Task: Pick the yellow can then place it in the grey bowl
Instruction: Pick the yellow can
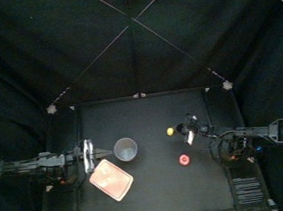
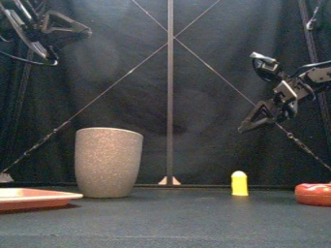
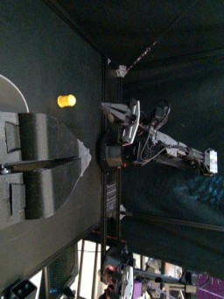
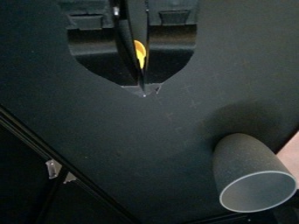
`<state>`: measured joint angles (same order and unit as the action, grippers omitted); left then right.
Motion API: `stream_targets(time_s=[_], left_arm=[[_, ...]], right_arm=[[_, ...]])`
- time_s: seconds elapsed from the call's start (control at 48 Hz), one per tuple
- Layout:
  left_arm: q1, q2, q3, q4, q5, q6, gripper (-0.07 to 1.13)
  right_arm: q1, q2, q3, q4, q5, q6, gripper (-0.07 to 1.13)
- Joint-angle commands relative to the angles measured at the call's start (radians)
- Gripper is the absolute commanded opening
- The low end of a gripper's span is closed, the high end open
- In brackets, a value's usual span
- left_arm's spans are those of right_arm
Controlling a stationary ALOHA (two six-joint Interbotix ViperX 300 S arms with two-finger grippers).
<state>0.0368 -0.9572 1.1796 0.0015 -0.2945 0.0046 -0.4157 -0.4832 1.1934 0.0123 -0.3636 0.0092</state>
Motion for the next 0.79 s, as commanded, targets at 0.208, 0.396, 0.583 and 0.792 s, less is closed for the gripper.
stream_targets(time_s=[0.208,0.396,0.583,0.792], left_arm=[[0.002,0.006,-0.021,0.0,-0.009,0.0,-0.02],[0.003,0.006,-0.014,-0.002,-0.011,0.0,-0.02],[0.014,0.006,-0.011,-0.002,-0.012,0.0,-0.02],[0.015,0.006,-0.002,-0.002,-0.011,0.0,-0.02]], right_arm=[[-0.02,0.107,-0.048,0.156,-0.046,0.003,1.08],[-0.014,0.209,-0.063,0.147,-0.046,0.003,1.06],[-0.012,0.322,-0.097,0.126,-0.044,0.014,1.06],[-0.003,0.451,-0.152,0.118,-0.043,0.012,1.05]])
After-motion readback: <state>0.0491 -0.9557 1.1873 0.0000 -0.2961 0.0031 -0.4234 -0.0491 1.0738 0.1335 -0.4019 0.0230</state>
